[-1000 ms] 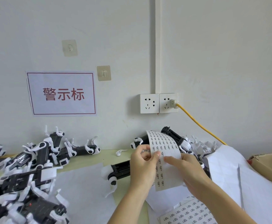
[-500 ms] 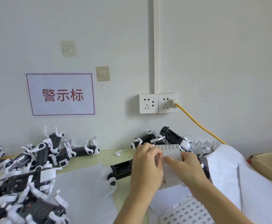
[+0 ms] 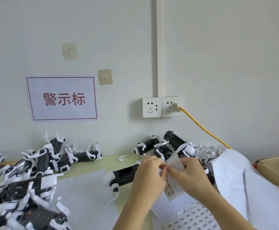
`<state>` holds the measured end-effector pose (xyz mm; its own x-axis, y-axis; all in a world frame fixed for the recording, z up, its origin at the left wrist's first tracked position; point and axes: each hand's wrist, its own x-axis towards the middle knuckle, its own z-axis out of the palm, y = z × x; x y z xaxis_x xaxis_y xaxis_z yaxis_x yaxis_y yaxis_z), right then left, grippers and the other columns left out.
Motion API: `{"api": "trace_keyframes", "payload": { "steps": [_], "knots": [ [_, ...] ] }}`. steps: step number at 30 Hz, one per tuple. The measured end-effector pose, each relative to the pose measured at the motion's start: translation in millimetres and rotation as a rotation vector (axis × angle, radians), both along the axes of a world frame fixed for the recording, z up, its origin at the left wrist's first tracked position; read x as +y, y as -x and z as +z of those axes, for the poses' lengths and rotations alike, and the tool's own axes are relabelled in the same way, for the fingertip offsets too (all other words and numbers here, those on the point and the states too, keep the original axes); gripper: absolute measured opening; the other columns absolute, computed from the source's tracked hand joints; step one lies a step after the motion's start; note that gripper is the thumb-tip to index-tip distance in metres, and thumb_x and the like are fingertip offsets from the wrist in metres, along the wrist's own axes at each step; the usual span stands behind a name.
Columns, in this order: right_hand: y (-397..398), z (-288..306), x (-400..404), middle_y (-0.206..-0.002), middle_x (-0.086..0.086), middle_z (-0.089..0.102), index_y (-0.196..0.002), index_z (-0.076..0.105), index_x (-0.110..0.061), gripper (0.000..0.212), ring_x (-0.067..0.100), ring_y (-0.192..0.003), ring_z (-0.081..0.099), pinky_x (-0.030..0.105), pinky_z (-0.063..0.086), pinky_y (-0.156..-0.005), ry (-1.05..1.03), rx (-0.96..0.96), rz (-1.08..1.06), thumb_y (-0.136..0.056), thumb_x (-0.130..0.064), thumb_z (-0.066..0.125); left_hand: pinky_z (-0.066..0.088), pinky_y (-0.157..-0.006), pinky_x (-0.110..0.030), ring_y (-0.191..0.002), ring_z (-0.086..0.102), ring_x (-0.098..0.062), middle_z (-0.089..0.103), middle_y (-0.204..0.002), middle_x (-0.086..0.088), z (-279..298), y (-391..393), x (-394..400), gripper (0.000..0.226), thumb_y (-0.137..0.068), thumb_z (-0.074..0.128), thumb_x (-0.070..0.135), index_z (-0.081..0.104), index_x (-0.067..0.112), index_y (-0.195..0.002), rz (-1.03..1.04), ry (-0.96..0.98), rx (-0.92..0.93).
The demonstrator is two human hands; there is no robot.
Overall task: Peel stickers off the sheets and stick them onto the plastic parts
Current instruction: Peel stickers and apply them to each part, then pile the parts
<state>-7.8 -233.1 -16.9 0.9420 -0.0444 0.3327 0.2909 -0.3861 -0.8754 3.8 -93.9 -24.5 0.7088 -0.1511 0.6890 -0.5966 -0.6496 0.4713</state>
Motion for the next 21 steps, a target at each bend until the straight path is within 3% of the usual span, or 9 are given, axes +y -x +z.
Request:
{"api": "trace_keyframes", "payload": {
  "steps": [4, 8, 13, 16, 19, 21],
  "knots": [
    [1.6, 1.1, 0.6, -0.051, 0.001, 0.046, -0.056, 0.052, -0.002, 0.033, 0.014, -0.049, 0.038, 0.023, 0.032, -0.048, 0.029, 0.014, -0.007, -0.087, -0.006, 0.064, 0.047, -0.077, -0.028, -0.089, 0.055, -0.012, 0.063, -0.085, 0.004, -0.5, -0.2, 0.2, 0.015, -0.093, 0.060, 0.016, 0.072, 0.011, -0.085, 0.002, -0.023, 0.006],
    [2.8, 2.6, 2.7, -0.055, 0.007, 0.043, -0.064, 0.050, 0.011, 0.029, 0.015, -0.054, 0.036, 0.028, 0.030, -0.053, 0.039, 0.016, 0.002, -0.085, -0.005, 0.063, 0.045, -0.072, -0.027, -0.087, 0.053, -0.013, 0.060, -0.083, 0.004, -0.7, 0.0, 0.1, 0.013, -0.091, 0.060, 0.013, 0.069, 0.010, -0.082, 0.012, -0.032, 0.011],
    [3.4, 2.9, 2.5, -0.057, 0.010, 0.047, -0.070, 0.055, 0.012, 0.022, 0.016, -0.055, 0.040, 0.030, 0.032, -0.054, 0.023, 0.007, 0.027, -0.084, -0.004, 0.062, 0.048, -0.072, -0.028, -0.083, 0.056, -0.011, 0.062, -0.082, 0.004, -2.5, -1.8, 0.7, 0.010, -0.087, 0.063, 0.012, 0.069, 0.013, -0.079, -0.007, 0.036, 0.063],
    [3.1, 3.2, 0.6, -0.058, 0.009, 0.054, -0.070, 0.061, 0.008, 0.018, 0.017, -0.054, 0.046, 0.028, 0.037, -0.052, 0.006, 0.012, 0.027, -0.084, -0.002, 0.061, 0.047, -0.067, -0.019, -0.075, 0.057, -0.005, 0.065, -0.076, 0.008, -3.6, -2.1, -0.3, 0.013, -0.086, 0.065, 0.011, 0.070, 0.016, -0.075, -0.027, 0.151, 0.093],
    [3.7, 4.5, -0.8, -0.053, 0.002, 0.056, -0.057, 0.064, -0.009, 0.029, 0.014, -0.050, 0.047, 0.022, 0.038, -0.047, -0.003, 0.017, 0.031, -0.085, -0.002, 0.061, 0.045, -0.064, -0.014, -0.073, 0.060, -0.005, 0.068, -0.071, 0.010, -4.7, -2.8, -0.5, 0.016, -0.085, 0.065, 0.009, 0.071, 0.017, -0.073, -0.063, 0.251, 0.142],
    [4.6, 5.1, -2.4, -0.054, 0.005, 0.059, -0.059, 0.067, -0.012, 0.030, 0.012, -0.049, 0.051, 0.019, 0.040, -0.046, -0.001, 0.014, 0.038, -0.087, -0.004, 0.062, 0.044, -0.065, -0.012, -0.074, 0.062, -0.005, 0.069, -0.072, 0.011, -4.2, -2.4, 0.1, 0.015, -0.085, 0.065, 0.009, 0.073, 0.017, -0.075, -0.093, 0.277, 0.161]
  ]
}}
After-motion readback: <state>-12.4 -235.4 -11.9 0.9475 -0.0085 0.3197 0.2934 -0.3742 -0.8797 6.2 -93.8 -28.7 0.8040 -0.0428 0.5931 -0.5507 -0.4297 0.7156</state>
